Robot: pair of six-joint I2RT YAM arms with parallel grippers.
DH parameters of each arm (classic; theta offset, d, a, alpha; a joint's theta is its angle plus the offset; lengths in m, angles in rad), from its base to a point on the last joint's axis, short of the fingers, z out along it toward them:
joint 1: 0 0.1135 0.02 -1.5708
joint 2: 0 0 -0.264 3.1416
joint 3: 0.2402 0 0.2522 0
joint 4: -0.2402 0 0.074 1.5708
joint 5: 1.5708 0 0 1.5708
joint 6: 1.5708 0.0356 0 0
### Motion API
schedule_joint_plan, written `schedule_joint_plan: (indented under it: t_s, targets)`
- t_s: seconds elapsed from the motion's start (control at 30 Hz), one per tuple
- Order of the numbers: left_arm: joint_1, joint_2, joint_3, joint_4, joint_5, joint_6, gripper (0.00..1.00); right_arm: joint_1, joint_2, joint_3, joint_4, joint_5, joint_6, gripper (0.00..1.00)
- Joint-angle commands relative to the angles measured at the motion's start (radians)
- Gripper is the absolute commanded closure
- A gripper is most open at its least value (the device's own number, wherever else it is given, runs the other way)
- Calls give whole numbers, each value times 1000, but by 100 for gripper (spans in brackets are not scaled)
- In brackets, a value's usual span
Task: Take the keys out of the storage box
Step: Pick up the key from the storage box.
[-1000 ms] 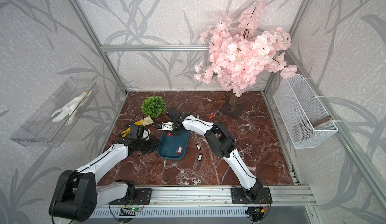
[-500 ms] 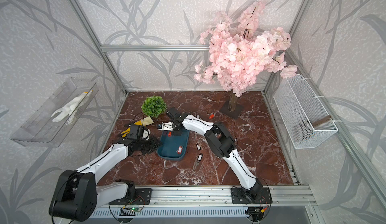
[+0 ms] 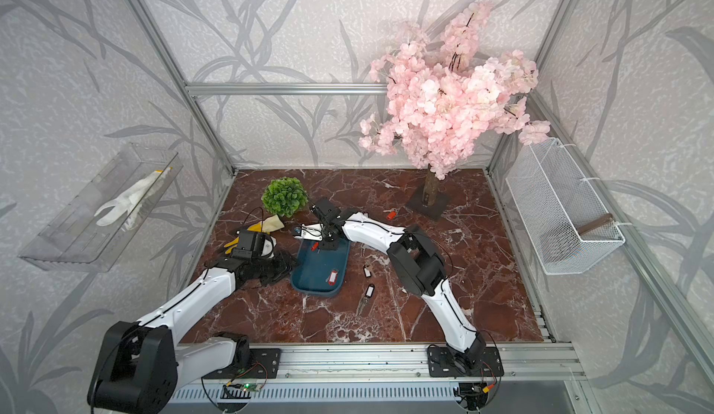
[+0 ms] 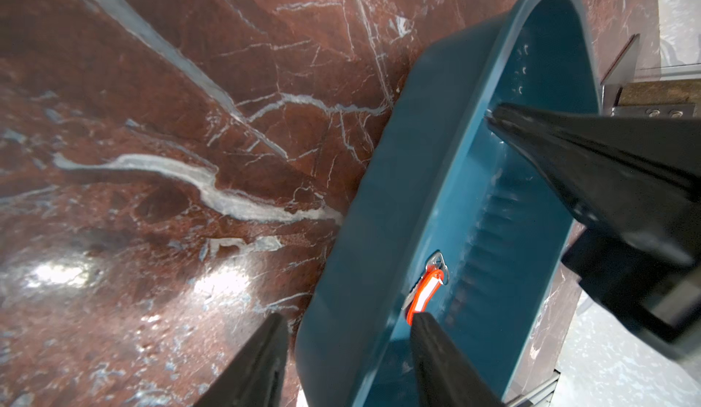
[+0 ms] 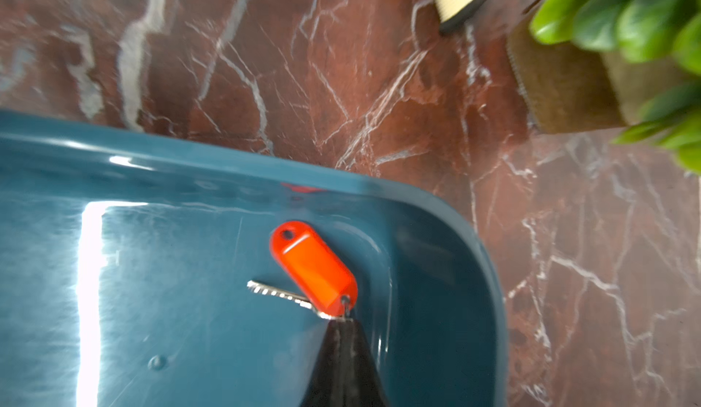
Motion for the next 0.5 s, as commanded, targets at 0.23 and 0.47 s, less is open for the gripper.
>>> schedule_joint_plan:
  t_s: [0.23,0.47]
  targets:
    - [23,-110,4,-6,-103,-7,18,5,-238,-146,63,-16,143,100]
    - [32,-205,-6,2,-243,-16,0,-2,-500,-334,44,8,373,100]
